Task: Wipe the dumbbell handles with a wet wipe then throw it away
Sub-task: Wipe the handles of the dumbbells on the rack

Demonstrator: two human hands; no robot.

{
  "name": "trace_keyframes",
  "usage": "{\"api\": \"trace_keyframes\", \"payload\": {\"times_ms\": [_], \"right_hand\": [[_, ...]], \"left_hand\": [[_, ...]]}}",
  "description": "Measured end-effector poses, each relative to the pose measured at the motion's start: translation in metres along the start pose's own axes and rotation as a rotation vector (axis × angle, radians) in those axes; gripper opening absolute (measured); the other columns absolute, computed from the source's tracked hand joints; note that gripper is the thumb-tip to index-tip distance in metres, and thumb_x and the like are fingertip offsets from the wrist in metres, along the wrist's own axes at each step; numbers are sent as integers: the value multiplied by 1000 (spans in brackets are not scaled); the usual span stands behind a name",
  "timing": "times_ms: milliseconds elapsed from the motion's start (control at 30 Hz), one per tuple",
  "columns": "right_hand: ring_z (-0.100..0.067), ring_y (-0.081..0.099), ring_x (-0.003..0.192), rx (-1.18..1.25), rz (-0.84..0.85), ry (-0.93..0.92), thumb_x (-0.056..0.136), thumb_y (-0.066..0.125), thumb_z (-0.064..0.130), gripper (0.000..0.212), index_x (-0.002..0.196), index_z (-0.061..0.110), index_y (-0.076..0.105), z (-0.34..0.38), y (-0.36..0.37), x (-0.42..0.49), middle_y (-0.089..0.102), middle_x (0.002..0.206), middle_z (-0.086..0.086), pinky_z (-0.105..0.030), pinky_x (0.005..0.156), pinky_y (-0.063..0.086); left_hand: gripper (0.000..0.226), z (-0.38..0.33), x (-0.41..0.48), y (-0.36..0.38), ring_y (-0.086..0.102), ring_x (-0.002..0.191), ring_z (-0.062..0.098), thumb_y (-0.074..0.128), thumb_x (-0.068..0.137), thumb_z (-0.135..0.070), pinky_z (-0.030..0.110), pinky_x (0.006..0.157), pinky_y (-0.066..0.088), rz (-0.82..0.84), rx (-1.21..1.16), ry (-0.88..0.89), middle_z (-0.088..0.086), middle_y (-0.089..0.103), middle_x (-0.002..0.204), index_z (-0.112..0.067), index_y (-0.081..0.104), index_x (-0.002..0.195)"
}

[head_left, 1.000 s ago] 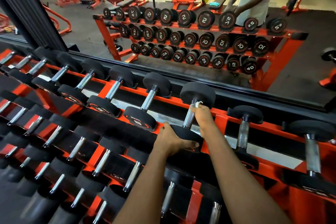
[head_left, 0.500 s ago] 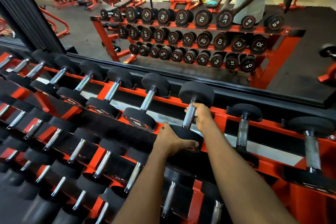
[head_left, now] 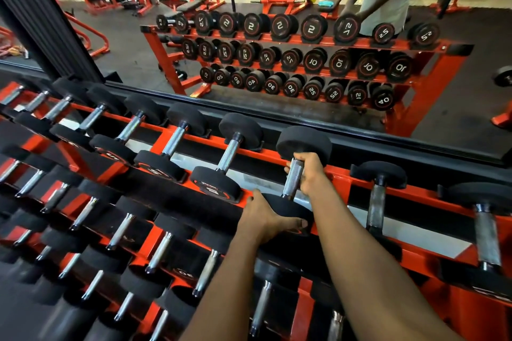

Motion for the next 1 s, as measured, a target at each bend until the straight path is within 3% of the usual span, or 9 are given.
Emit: {"api": "trace_keyframes", "payload": {"times_ms": [100,300,433,533,667,733,800,867,1000], "right_hand": [[-22,58,71,-106,-4,-37,91,57,19,14,86,7,61,-5,-2,1,60,83,-11,-30,68,45],[-25,56,97,-87,-98,-151,84,67,24,32,113,10,62,2,4,-5,61,101,-7,-37,94,44],[-23,61,76,-63,17,-39,85,62,30,20,93,11,61,1,8,-9,59,83,-8,-33,73,49],[-25,63,70,-109,72,31,88,61,27,20,98,10,60,-19,0,-13,61,80,-11,-31,66,52],[-27,67,85,-339,88,88,79,69,47,47,107,11,64,-39,-9,-10,69,91,-10,-38,85,53],[-23,63,86,-379,34,90,86,62,56,41,100,18,62,-32,-15,-11,62,89,-5,-35,82,51],[-17,53,66,-175,-60,79,96,54,39,26,83,17,56,-19,-19,-14,54,77,-4,-26,61,44],[-16,49,60,-34,-194,-24,96,50,18,23,73,16,50,-5,-26,-4,53,76,-6,-25,58,41],[-20,53,59,-185,-285,-80,93,51,13,16,78,10,54,-1,-31,-10,58,74,-10,-27,55,45]], "left_hand": [[102,2,0,2,50,113,14,94,39,-64,31,93,49,-6,15,-11,-8,48,118,-28,35,114],[121,6,3,4,54,119,20,88,31,-69,39,97,52,-10,16,-45,0,51,125,-16,40,129],[120,8,3,1,53,122,19,89,31,-70,40,100,51,-9,30,-53,-1,52,127,-19,41,128],[119,7,2,2,54,120,20,87,31,-73,41,99,52,-10,46,-44,-1,53,126,-20,41,126],[117,6,0,3,54,118,20,87,33,-73,41,97,53,-7,55,-44,-1,52,126,-19,40,125],[114,5,3,1,54,117,20,88,34,-73,42,97,53,-4,50,-45,-1,53,125,-20,40,123],[114,6,4,1,54,118,21,88,33,-73,42,99,52,0,46,-40,0,54,124,-20,41,123],[114,6,3,2,54,119,21,88,34,-72,42,100,51,-4,46,-33,1,54,125,-19,41,123],[112,4,2,2,54,118,20,89,35,-70,42,98,52,-2,27,-27,-1,53,123,-19,41,122]]}}
Point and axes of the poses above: each hand's wrist, its own x-axis towards the middle knuckle, its own y-axis out of the palm, z = x × y, the point moved 8 cm from there along x, towards the middle knuckle
